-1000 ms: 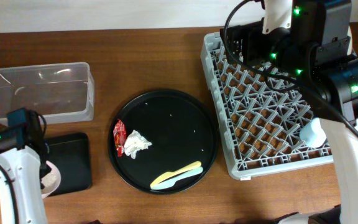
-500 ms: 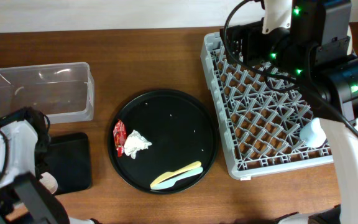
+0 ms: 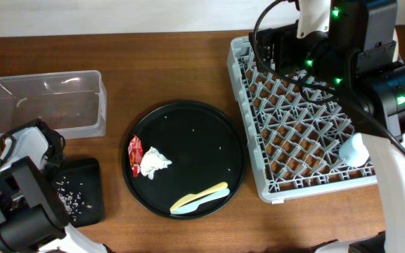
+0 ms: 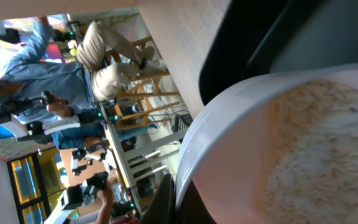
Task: Sort waste into correct bins and load items into the dishwasher rack
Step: 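Tilt the pink bowl with the left gripper, pouring rice onto the small tray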
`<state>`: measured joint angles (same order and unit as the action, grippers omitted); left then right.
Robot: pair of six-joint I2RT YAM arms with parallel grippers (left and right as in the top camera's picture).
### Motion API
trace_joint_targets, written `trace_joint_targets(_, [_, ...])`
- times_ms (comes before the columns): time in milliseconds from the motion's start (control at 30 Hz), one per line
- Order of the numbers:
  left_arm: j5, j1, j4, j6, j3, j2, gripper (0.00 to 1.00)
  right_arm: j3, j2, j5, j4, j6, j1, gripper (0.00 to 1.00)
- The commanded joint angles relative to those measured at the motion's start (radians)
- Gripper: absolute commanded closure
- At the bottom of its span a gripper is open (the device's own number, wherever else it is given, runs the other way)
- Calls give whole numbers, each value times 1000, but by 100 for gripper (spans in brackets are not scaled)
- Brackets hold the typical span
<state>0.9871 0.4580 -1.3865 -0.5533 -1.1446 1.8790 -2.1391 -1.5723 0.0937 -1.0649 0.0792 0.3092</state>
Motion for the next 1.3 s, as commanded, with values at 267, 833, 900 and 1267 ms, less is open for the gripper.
trace_joint_targets(267, [201,0,18,63,-196,5,100,2,0,-13,3,8,4,2])
trace_joint_targets(833, [119,2,-38,113,-180,7,100,2,0,-13,3,8,4,2])
trace_joint_targets(900, [61,-27,-35,114,-168,8,100,2,0,-13,3,8,4,2])
trace_joint_targets(1267, [251,-168,-60,114,-113,30,99,2,0,-13,3,8,4,2])
